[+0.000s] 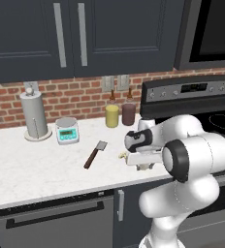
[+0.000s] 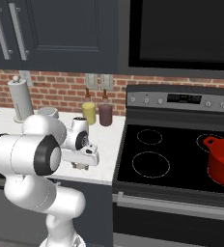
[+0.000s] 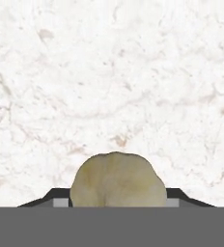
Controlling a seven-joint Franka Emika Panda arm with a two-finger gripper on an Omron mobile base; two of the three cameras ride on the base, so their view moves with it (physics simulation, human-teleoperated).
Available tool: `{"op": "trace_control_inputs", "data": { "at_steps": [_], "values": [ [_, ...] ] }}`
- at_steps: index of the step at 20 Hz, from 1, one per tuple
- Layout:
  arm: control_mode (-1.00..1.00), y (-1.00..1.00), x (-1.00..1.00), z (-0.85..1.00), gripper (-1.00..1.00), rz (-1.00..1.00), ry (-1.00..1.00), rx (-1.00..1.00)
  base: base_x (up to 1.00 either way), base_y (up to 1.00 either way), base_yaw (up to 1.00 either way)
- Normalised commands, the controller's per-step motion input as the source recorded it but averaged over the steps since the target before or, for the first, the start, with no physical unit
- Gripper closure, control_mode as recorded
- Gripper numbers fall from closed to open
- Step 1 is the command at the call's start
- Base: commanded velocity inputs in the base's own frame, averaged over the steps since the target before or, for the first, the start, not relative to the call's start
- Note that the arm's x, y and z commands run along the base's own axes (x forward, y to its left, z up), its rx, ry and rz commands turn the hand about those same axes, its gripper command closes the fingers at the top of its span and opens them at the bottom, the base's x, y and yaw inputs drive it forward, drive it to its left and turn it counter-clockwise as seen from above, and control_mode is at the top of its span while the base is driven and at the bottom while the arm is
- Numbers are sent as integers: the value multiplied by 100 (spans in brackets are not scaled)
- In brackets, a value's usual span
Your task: Put the garlic and mushroom in the pot. Retrieve the spatula and lightly stir the vegetables in the pot.
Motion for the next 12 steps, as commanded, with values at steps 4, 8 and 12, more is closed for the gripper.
{"op": "trace_control_inputs", "data": {
  "at_steps": [4,8,12],
  "values": [
    [-100,0,0,0,100,0,0,0,0,0,0],
    [-100,-9,-24,23,100,0,-8,1,0,0,0],
    [-100,-41,-65,78,100,0,-18,1,0,0,0]
  ]
}}
